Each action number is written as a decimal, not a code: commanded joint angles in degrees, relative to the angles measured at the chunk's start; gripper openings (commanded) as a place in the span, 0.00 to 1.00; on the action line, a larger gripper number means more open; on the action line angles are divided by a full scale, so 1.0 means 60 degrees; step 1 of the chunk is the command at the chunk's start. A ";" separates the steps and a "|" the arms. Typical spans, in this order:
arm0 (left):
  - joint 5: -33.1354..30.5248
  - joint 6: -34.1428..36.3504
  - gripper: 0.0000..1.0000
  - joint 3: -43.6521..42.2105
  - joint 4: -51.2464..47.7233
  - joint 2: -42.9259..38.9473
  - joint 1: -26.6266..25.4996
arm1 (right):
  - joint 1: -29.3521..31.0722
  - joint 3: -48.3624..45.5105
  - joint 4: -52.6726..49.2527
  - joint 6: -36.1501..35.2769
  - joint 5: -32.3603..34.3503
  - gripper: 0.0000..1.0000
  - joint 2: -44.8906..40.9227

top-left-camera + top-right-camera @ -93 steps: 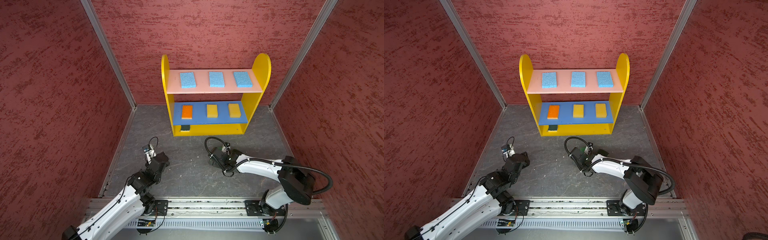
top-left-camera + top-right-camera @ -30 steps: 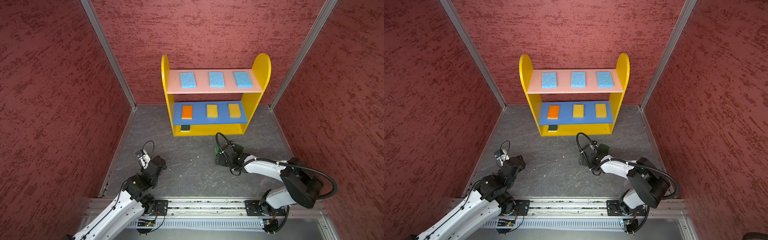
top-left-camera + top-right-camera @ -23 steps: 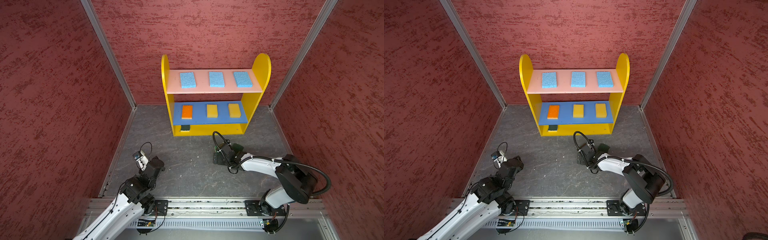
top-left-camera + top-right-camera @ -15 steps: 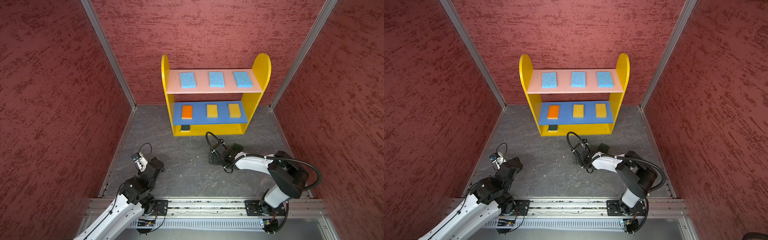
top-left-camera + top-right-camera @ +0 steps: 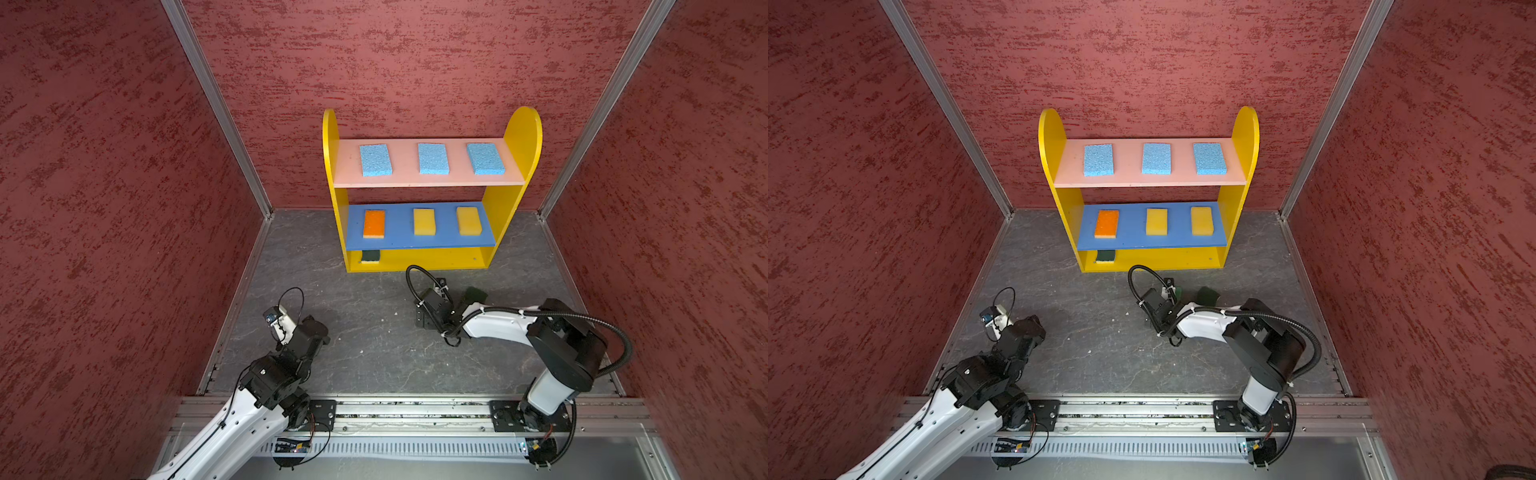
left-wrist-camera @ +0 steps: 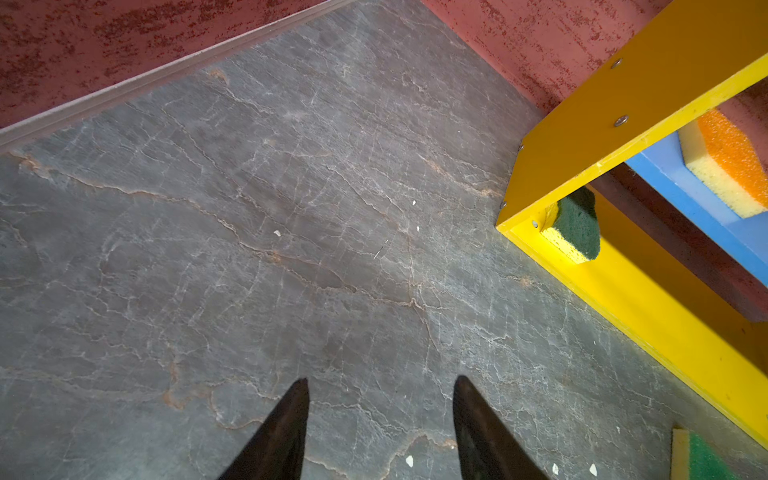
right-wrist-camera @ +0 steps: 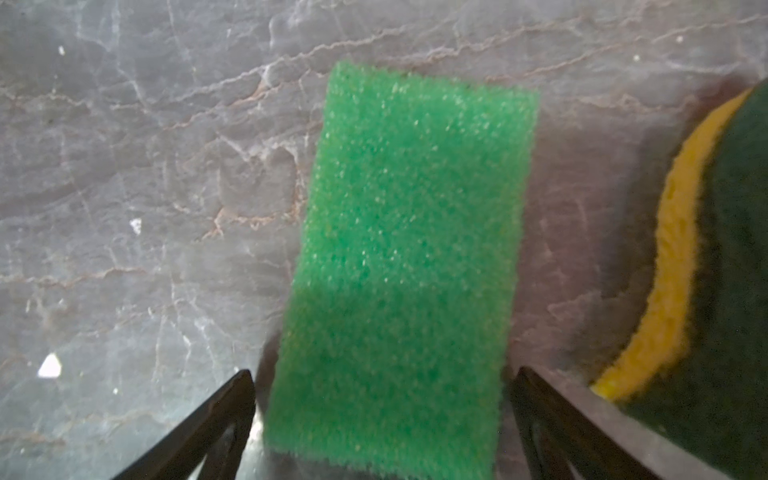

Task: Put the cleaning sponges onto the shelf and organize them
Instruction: 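Close the right gripper on the bright green sponge's near end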

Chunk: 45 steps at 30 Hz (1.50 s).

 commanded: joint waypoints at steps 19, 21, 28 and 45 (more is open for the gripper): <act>0.1049 0.0667 0.56 -0.0564 0.0950 -0.0079 0.0704 | 0.0004 -0.0122 -0.0270 0.0500 0.0439 0.90 0.0307; 0.1161 0.0669 0.56 -0.0640 0.1060 -0.0072 0.0748 | 0.0004 -0.0174 -0.0187 0.0337 0.0461 0.89 0.0321; 0.1624 0.0753 0.56 -0.0704 0.1320 -0.0079 0.0944 | -0.0011 -0.0541 0.0094 0.0074 0.0354 0.83 -0.0071; 0.2032 0.0575 0.56 -0.0516 0.0827 -0.0026 0.1344 | -0.0011 -0.1479 0.1188 -0.1130 0.0878 0.95 -0.0769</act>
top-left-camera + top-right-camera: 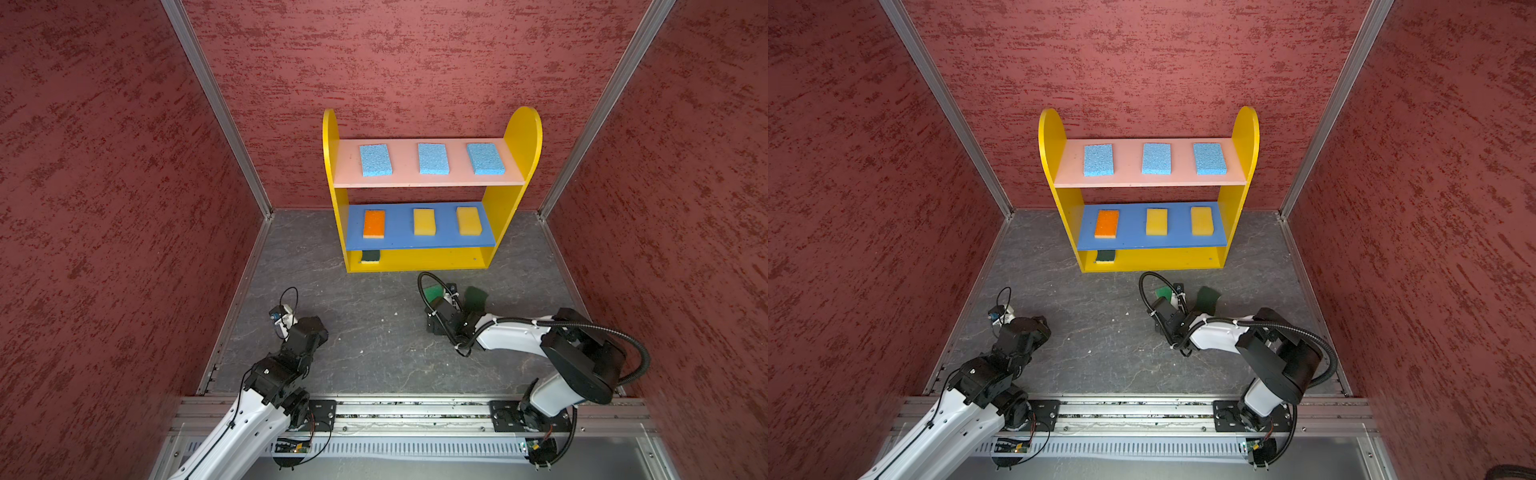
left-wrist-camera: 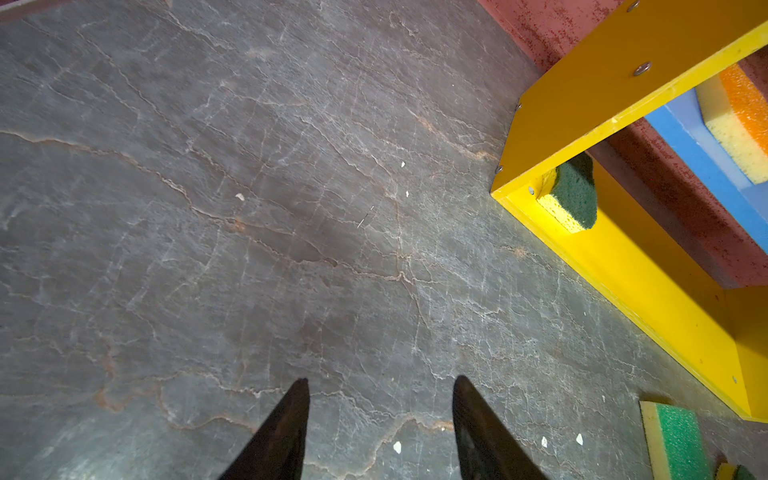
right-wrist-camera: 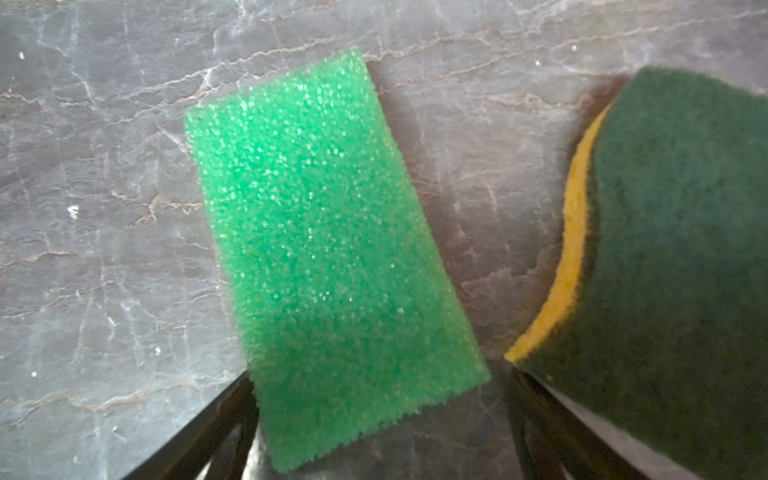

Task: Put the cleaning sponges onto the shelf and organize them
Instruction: 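Close the right gripper on the bright green sponge's near end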

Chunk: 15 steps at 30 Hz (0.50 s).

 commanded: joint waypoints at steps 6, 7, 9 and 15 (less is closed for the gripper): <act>0.0145 -0.0605 0.56 -0.0237 -0.0310 -0.0340 0.0084 | -0.0034 0.0261 0.0027 -0.0866 0.0419 0.98 0.0538; 0.0148 -0.0647 0.56 -0.0278 -0.0329 -0.0364 0.0075 | -0.0062 0.0253 0.0125 -0.0961 0.0398 0.98 0.0564; 0.0124 -0.0735 0.56 -0.0310 -0.0372 -0.0350 0.0086 | -0.0108 0.0234 0.0325 -0.1156 0.0355 0.98 0.0637; 0.0123 -0.1061 0.56 -0.0453 -0.0483 -0.0351 0.0099 | -0.0226 0.0194 0.0788 -0.1534 0.0116 0.98 0.0951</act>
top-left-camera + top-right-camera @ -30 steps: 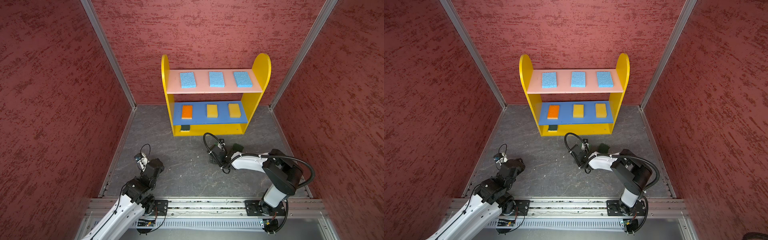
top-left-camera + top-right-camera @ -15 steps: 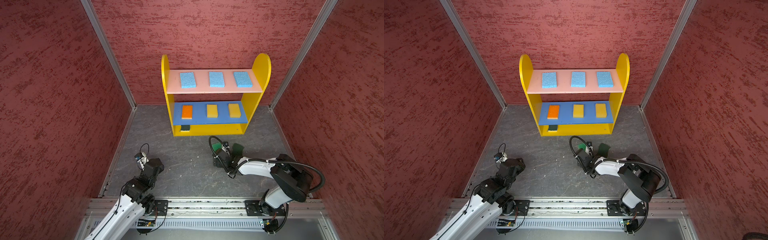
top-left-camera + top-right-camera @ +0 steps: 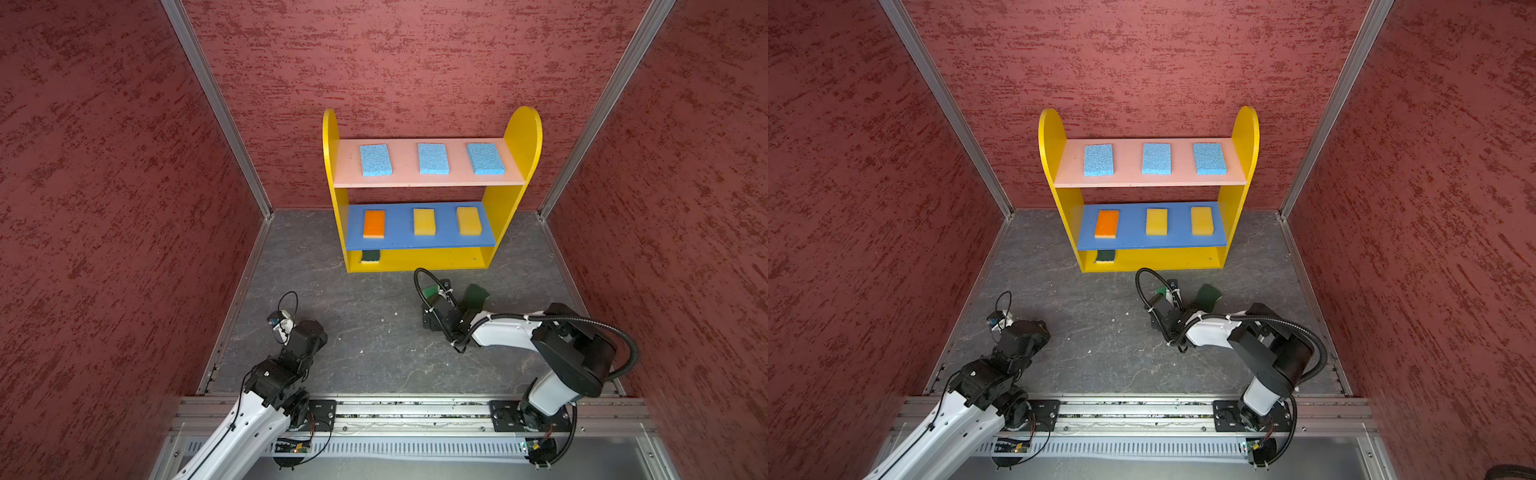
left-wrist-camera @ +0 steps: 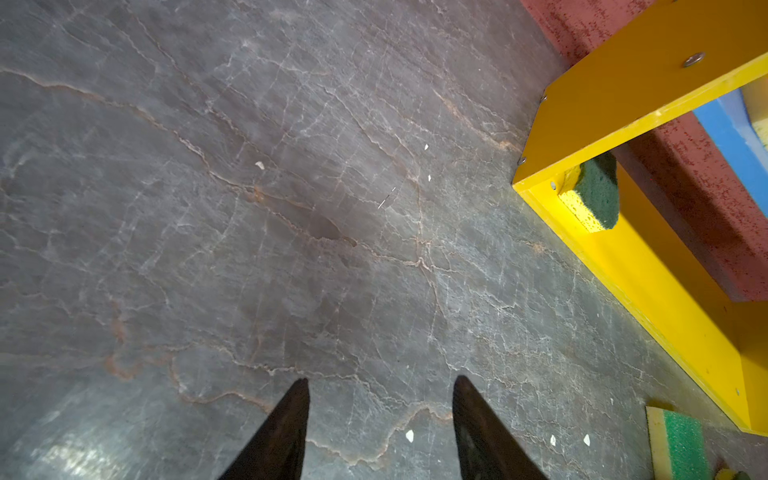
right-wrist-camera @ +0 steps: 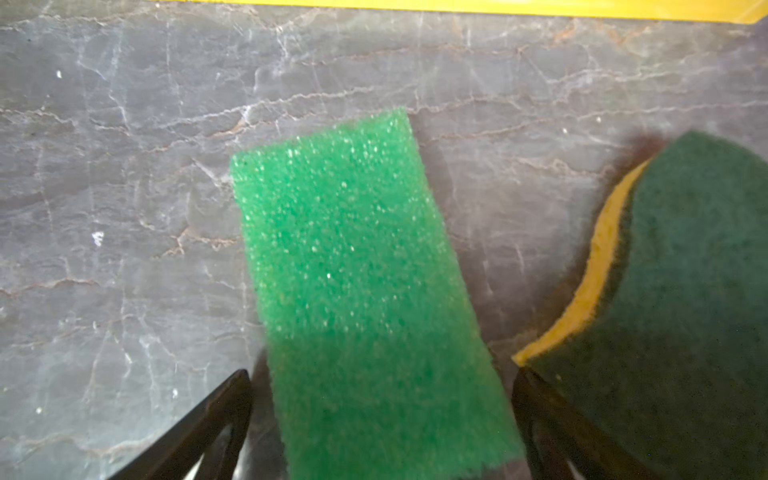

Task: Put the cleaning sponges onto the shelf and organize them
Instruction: 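Close the right gripper on the bright green sponge's near end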

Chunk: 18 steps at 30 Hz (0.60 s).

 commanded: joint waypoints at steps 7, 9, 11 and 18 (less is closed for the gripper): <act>0.0102 -0.0468 0.56 -0.0203 -0.0100 -0.0022 0.0093 | -0.0134 -0.0322 0.0081 -0.0336 -0.0336 0.92 0.0477; 0.0139 -0.0506 0.56 -0.0206 -0.0107 -0.0022 0.0090 | -0.0132 -0.0496 0.0102 -0.0219 -0.0460 0.90 0.0376; 0.0172 -0.0529 0.56 -0.0204 -0.0090 -0.0022 0.0102 | -0.0124 -0.0595 0.0071 -0.0124 -0.0566 0.87 0.0331; 0.0263 -0.0672 0.55 -0.0265 -0.0182 -0.0064 0.0091 | -0.0101 -0.0601 -0.0167 0.0167 -0.0778 0.87 0.0202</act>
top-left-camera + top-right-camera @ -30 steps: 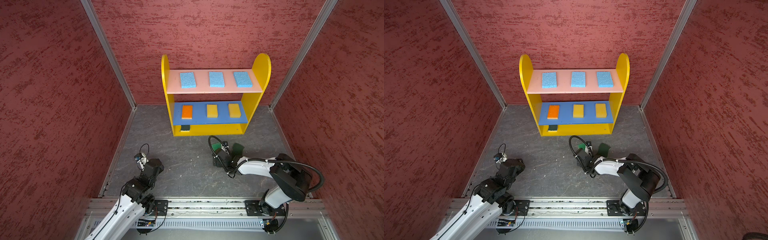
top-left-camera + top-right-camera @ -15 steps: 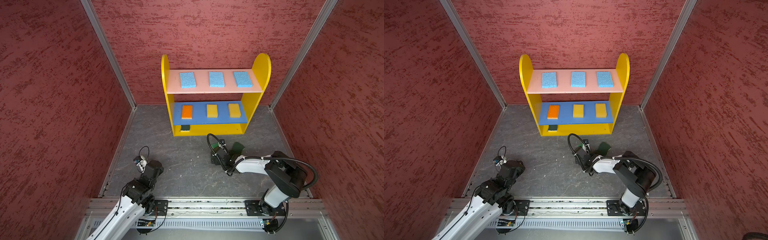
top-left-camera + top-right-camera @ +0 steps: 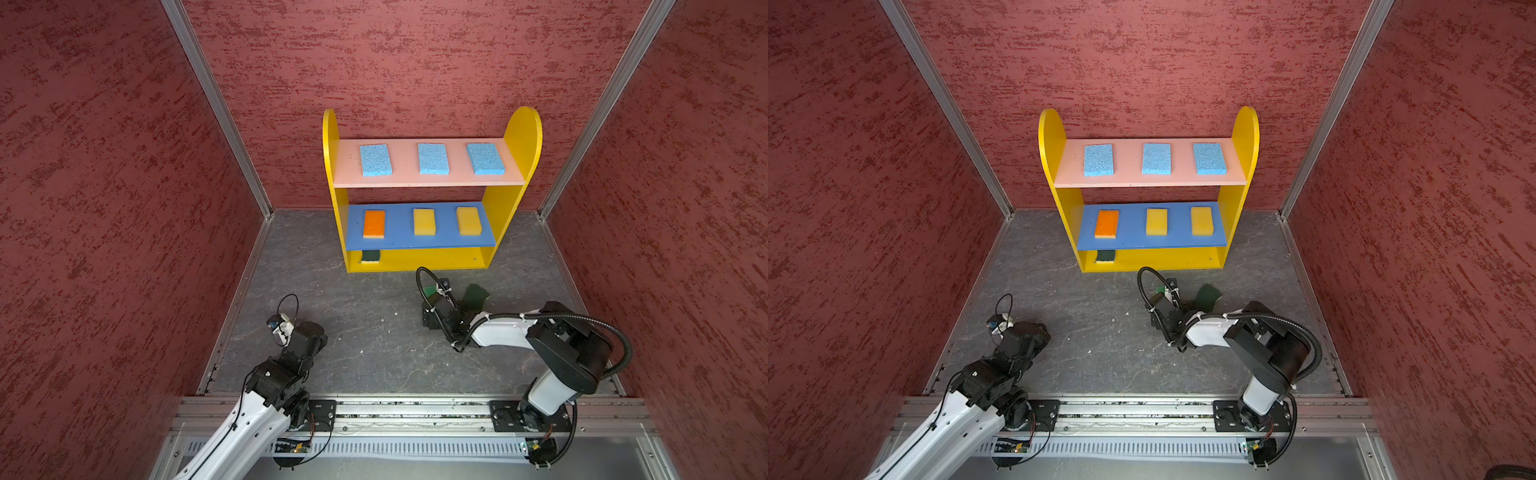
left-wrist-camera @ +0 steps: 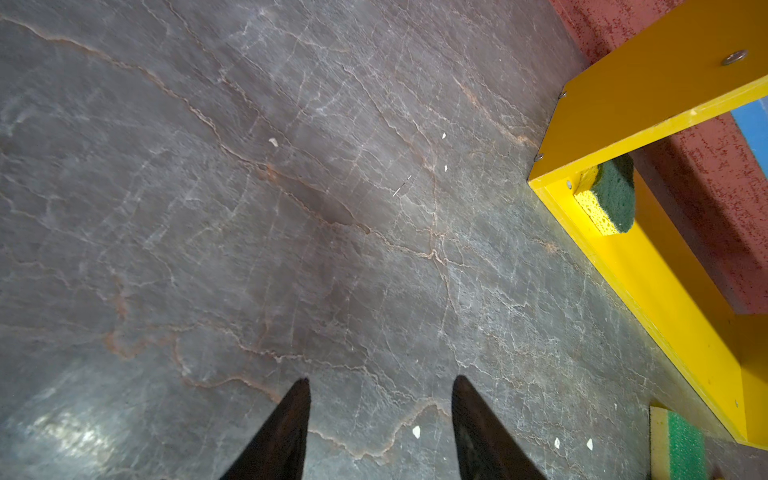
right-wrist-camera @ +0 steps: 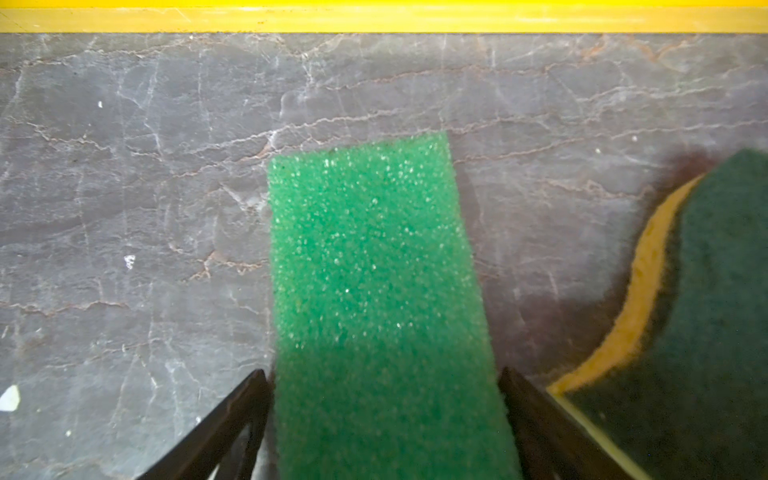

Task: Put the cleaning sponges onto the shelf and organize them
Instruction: 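Close the right gripper on the bright green sponge's near end, then lift the green sponge and carry it toward the shelf's yellow base with the right gripper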

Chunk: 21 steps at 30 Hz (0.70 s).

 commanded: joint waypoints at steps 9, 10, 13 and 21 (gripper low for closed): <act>0.0097 -0.0317 0.55 -0.0209 -0.0337 -0.0300 0.0056 | 0.0276 -0.0130 -0.1504 -0.0064 -0.0520 0.82 -0.0120; 0.0079 -0.0358 0.55 -0.0220 -0.0372 -0.0341 0.0054 | 0.0300 -0.0104 -0.1526 -0.0042 -0.0532 0.81 -0.0097; 0.0060 -0.0375 0.55 -0.0251 -0.0468 -0.0438 0.0052 | 0.0347 -0.0038 -0.1497 -0.0033 -0.0514 0.81 0.0077; 0.0008 -0.0368 0.55 -0.0252 -0.0540 -0.0478 0.0065 | 0.0342 0.0073 -0.1197 -0.0077 -0.0481 0.75 0.0587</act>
